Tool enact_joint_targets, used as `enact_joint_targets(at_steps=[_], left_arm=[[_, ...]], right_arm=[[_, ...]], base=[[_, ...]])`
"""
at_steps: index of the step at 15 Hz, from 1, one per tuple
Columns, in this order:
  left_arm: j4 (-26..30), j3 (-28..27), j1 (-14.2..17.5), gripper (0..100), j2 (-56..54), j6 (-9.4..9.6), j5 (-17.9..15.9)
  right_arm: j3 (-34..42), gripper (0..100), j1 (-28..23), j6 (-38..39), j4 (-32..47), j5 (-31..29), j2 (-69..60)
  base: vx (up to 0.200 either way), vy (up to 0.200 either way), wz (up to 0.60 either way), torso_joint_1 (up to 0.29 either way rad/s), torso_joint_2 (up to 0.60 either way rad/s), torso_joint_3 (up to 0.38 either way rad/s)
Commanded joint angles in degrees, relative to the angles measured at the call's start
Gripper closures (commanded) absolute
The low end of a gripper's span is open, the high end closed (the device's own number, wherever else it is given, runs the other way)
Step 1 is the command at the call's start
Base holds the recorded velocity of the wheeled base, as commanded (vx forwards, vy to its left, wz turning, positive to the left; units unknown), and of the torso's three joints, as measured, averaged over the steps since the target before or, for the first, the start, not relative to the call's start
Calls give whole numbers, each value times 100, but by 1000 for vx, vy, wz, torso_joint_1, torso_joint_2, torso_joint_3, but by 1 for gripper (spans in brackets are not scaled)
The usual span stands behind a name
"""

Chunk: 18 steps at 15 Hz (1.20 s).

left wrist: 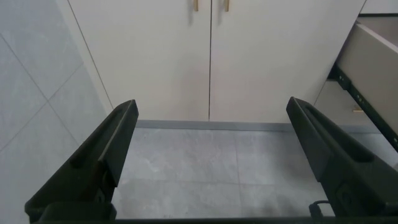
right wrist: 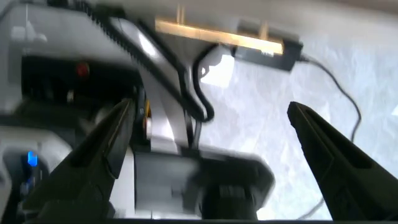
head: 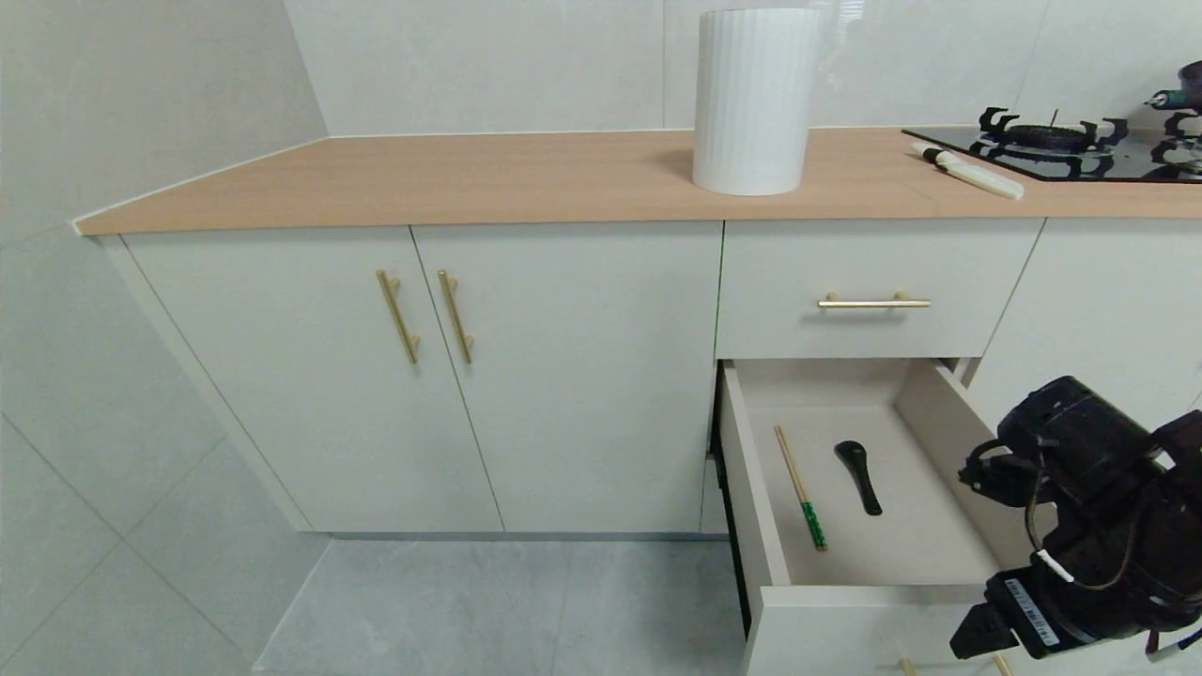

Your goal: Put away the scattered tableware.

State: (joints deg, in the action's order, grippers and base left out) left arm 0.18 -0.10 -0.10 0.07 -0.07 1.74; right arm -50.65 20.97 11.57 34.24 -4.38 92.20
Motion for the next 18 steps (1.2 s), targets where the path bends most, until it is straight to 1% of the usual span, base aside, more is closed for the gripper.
enact_joint_targets(at_steps=[1, 4, 6, 14, 18], left_arm=[[-1, 1, 1, 0, 1, -1, 1], [-1, 1, 1, 0, 1, -1, 1], [-1, 1, 1, 0, 1, -1, 1], [-1, 1, 1, 0, 1, -1, 1], [-1, 1, 1, 0, 1, -1, 1]], right_arm=[[161, 0, 4, 118, -322, -125, 395], [249, 0, -67, 241, -700, -424, 404], [258, 0, -84, 408, -893, -476, 413], [504, 0, -374, 425, -2009, -485, 466], [934, 0, -699, 399, -3205, -476, 598]], base=[[0, 0, 0, 0, 0, 0], [0, 0, 0, 0, 0, 0], [0, 0, 0, 0, 0, 0], [0, 0, 0, 0, 0, 0], [0, 0, 0, 0, 0, 0]])
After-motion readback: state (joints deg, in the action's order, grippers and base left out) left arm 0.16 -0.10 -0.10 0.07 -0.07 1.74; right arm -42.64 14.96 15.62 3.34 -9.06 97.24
